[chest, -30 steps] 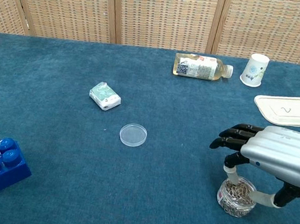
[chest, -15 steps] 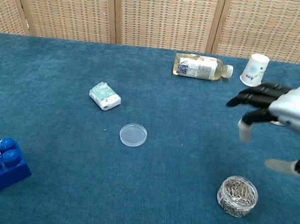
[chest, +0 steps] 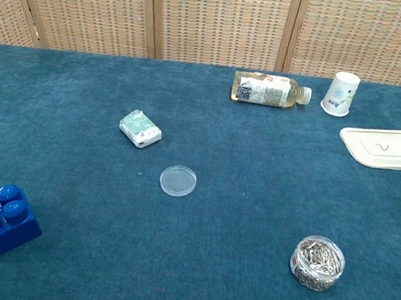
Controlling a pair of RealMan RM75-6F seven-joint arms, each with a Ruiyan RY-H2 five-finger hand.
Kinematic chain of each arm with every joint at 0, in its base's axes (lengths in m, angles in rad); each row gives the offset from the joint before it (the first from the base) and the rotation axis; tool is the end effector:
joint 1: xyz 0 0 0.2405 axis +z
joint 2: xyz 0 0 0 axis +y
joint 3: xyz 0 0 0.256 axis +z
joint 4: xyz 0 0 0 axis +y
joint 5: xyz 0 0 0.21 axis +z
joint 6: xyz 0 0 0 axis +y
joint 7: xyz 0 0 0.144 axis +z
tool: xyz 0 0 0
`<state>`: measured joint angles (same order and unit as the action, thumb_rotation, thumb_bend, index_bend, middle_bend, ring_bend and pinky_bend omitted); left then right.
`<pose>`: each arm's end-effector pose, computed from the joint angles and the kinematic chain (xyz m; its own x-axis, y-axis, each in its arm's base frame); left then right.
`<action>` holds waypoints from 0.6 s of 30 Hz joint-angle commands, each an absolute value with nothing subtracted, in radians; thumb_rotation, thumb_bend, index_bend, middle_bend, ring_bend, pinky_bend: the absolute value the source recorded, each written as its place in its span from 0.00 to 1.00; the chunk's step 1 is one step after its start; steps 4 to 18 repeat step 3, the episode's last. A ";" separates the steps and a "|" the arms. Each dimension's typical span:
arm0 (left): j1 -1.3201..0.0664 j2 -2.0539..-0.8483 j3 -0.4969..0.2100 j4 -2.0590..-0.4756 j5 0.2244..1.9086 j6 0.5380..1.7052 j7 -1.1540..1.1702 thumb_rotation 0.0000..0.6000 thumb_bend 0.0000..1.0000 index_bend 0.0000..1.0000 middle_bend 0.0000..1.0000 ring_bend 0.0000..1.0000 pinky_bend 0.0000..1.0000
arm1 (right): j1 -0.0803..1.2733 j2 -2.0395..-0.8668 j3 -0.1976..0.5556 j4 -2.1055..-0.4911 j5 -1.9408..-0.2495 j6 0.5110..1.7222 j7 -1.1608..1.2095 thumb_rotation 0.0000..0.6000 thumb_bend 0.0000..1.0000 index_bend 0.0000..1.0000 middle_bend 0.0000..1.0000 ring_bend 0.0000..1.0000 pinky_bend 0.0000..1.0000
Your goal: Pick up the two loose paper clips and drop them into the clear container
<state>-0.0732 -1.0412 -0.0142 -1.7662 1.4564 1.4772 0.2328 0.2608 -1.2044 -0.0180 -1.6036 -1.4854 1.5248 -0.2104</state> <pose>-0.2972 0.1678 0.1659 0.5314 0.0639 0.8447 0.8452 0.0284 -0.5338 -0.2756 -0.2178 0.1292 0.5158 0.0545 0.8550 -0.8420 -0.1516 0.5177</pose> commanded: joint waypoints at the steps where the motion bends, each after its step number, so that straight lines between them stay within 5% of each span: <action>1: -0.073 -1.044 -0.012 -1.766 1.458 1.476 0.237 1.00 0.03 0.00 0.00 0.00 0.00 | 0.211 -1.203 -0.016 -1.570 -1.491 1.574 -0.189 1.00 0.00 0.00 0.00 0.00 0.00; 18: -0.072 -1.046 -0.012 -1.764 1.460 1.478 0.242 1.00 0.03 0.00 0.00 0.00 0.00 | 0.201 -1.199 -0.017 -1.572 -1.498 1.579 -0.196 1.00 0.00 0.00 0.00 0.00 0.00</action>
